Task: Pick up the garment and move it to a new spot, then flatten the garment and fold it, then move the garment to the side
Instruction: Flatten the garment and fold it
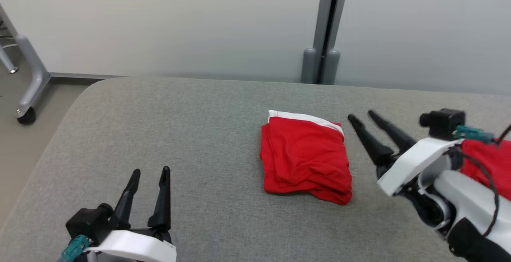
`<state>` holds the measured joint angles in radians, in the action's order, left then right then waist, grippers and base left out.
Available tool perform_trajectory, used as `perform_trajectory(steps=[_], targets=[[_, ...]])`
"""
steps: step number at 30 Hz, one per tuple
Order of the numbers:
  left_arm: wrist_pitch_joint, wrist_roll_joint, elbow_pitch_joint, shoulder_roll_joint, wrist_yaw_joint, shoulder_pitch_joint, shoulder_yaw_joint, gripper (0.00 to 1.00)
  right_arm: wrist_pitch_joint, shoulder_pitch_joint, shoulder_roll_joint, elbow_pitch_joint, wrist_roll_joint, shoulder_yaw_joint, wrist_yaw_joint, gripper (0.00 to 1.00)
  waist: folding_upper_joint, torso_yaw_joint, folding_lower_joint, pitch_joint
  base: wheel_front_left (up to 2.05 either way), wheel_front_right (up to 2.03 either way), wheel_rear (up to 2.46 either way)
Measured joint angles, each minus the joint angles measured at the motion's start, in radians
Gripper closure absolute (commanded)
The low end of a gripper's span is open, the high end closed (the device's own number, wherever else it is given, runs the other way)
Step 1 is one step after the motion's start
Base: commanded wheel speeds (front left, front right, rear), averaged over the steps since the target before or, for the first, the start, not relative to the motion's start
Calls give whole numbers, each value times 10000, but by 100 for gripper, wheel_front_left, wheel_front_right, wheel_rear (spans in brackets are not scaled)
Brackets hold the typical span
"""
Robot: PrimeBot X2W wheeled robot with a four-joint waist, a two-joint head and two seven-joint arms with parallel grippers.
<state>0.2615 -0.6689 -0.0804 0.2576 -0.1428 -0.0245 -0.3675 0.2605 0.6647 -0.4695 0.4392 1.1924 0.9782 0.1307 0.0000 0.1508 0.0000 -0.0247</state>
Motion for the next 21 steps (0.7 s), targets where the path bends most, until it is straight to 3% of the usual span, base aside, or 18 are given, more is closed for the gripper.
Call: perform_trajectory(steps=[2,3,5,8,15,21], targets=[[0,4,75,117,-73,56,222,0,13,-257,-148,-328,-817,-1124,0,0,0,-251,0,-41,0,0,0],[0,4,75,117,-73,56,222,0,13,-257,-148,-328,-817,-1124,0,0,0,-251,0,-41,0,0,0],[0,130,255,194,-115,192,479,0,12,-1159,-144,-731,-2061,-2761,0,0,0,-616,0,-76,0,0,0],[2,357,370,261,-173,214,644,0,12,-1826,-17,-989,-2775,-3628,0,0,1,-843,0,-89,0,0,0],[2,1181,489,67,-161,511,1129,0,13,-3898,886,-1603,-4777,-6205,0,0,0,-1502,0,-77,0,0,0],[2,2073,343,-161,71,738,1546,0,12,-5354,1797,-1806,-5986,-7524,0,0,1,-1688,0,-49,0,0,0]])
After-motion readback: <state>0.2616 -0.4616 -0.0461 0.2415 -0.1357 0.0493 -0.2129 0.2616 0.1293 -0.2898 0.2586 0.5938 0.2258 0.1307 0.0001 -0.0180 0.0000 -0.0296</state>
